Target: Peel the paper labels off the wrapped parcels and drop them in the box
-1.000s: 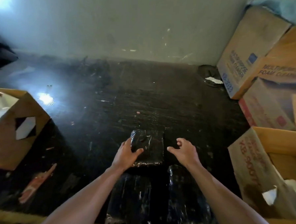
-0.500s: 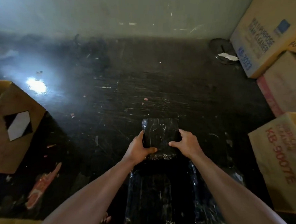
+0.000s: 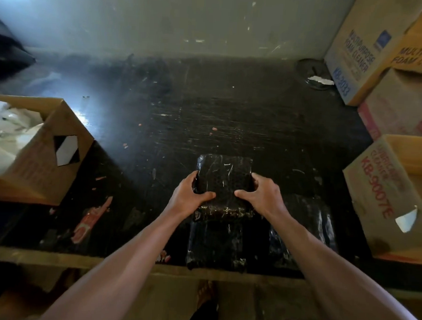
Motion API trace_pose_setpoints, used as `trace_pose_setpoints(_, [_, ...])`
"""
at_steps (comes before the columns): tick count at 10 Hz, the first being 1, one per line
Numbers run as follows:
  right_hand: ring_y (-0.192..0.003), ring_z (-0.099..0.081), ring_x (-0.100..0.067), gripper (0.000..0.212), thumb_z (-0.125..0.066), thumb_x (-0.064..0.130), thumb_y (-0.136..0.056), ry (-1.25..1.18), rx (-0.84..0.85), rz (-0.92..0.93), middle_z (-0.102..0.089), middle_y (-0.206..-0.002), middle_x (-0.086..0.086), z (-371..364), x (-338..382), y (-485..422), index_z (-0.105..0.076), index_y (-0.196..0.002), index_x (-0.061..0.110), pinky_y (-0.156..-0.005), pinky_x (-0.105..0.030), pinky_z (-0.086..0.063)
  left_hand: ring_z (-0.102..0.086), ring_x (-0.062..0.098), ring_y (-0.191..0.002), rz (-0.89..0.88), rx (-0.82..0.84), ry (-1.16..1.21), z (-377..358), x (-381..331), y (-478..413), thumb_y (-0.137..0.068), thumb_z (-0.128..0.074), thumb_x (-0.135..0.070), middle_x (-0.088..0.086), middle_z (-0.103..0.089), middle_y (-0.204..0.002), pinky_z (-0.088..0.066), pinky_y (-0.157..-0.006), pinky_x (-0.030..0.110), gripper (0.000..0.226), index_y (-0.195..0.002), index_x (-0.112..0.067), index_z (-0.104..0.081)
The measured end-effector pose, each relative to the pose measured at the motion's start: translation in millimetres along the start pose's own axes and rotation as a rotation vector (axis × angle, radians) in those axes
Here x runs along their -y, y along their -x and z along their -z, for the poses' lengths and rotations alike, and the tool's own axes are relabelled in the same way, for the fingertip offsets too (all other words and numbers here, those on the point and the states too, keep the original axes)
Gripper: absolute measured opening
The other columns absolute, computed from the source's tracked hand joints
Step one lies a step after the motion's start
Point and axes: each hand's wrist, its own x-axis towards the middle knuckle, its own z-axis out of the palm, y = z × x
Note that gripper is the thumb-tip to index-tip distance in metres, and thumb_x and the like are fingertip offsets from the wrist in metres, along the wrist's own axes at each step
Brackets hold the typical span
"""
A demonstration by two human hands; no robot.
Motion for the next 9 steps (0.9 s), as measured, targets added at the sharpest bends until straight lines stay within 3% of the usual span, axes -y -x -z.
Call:
trace_pose_setpoints(1, [-0.111,-0.062,-0.016,0.061,-0.080,0.046,-0.075,0.020,0.005,0.025,-0.065,-0.115,0.008,-8,-9,37,-0.061,-0.125,0.016,-0.095,-0.035,-0.051,-0.056,-0.007,-0.095,0.038,-0.004,0.016,-7,10,37,-0.075,-0.083,-0.031,-0.018,-0.062,-0.107,-0.044,-0.082,0.018,0.061,-0.128,-0.031,-0.053])
trace_pose_setpoints(2, [-0.099,-0.066,-0.014,0.046,-0.080,0.047,-0.073,0.029,-0.011,0.046,-0.070,-0.102,0.008,-18,-23,64,-0.064,-0.108,0.022,-0.087,-0.035,-0.055,-0.057,-0.004,-0.097,0.068,-0.005,0.016,-17,21,65,-0.075,-0.083,-0.032,-0.016,-0.063,-0.109,-0.045,-0.085,0.020,0.063,-0.131,-0.028,-0.053])
trace_pose_setpoints(3, [-0.102,-0.066,-0.016,0.049,-0.080,0.042,-0.076,0.041,-0.025,0.055,-0.070,-0.108,0.003,-22,-27,83,-0.063,-0.117,0.019,-0.083,-0.028,-0.052,-0.058,0.006,-0.111,0.098,-0.007,0.017,-24,25,81,-0.074,-0.082,-0.037,-0.012,-0.062,-0.122,-0.046,-0.100,0.034,0.073,-0.138,-0.029,-0.049])
trace_pose_setpoints(4, [-0.113,-0.063,-0.019,0.066,-0.079,0.038,-0.080,0.055,-0.042,0.046,-0.067,-0.123,-0.004,-23,-28,93,-0.055,-0.135,0.012,-0.085,-0.025,-0.046,-0.058,0.010,-0.113,0.114,-0.015,0.010,-28,25,88,-0.072,-0.082,-0.039,-0.010,-0.062,-0.123,-0.046,-0.102,0.041,0.076,-0.138,-0.029,-0.047])
trace_pose_setpoints(5, [-0.115,-0.062,-0.019,0.068,-0.078,0.036,-0.082,0.068,-0.023,0.044,-0.065,-0.127,-0.005,-22,-29,99,-0.051,-0.139,0.010,-0.084,-0.023,-0.044,-0.058,0.008,-0.112,0.121,-0.016,0.006,-30,25,96,-0.073,-0.082,-0.038,-0.011,-0.061,-0.121,-0.046,-0.101,0.035,0.074,-0.138,-0.027,-0.047])
trace_pose_setpoints(6, [-0.106,-0.064,-0.015,0.056,-0.077,0.038,-0.082,0.069,-0.008,0.049,-0.067,-0.118,0.000,-22,-30,102,-0.056,-0.129,0.015,-0.079,-0.021,-0.047,-0.056,0.008,-0.115,0.120,-0.002,0.012,-31,24,100,-0.078,-0.080,-0.034,-0.013,-0.060,-0.122,-0.045,-0.097,0.030,0.070,-0.138,-0.028,-0.045])
trace_pose_setpoints(7, [-0.094,-0.065,-0.011,0.046,-0.075,0.040,-0.082,0.050,-0.027,0.056,-0.068,-0.105,0.005,-23,-31,104,-0.060,-0.119,0.018,-0.075,-0.026,-0.054,-0.058,0.007,-0.112,0.115,-0.006,0.002,-32,21,105,-0.081,-0.077,-0.032,-0.015,-0.060,-0.117,-0.044,-0.084,0.019,0.064,-0.137,-0.028,-0.046])
trace_pose_setpoints(8, [-0.092,-0.061,-0.006,0.046,-0.071,0.038,-0.088,0.037,-0.021,0.056,-0.067,-0.116,0.003,-21,-33,108,-0.058,-0.128,0.019,-0.067,-0.015,-0.047,-0.053,0.010,-0.116,0.123,-0.041,-0.011,-32,19,105,-0.085,-0.073,-0.034,-0.016,-0.050,-0.119,-0.046,-0.089,0.022,0.068,-0.143,-0.025,-0.040])
trace_pose_setpoints(9, [-0.115,-0.059,-0.012,0.070,-0.072,0.039,-0.088,-0.022,-0.091,0.057,-0.059,-0.135,-0.002,-23,-43,125,-0.044,-0.147,0.015,-0.090,-0.024,-0.052,-0.043,0.017,-0.131,0.152,-0.176,-0.050,-32,18,117,-0.087,-0.070,-0.040,-0.003,-0.041,-0.145,-0.042,-0.106,0.044,0.078,-0.152,-0.023,-0.030])
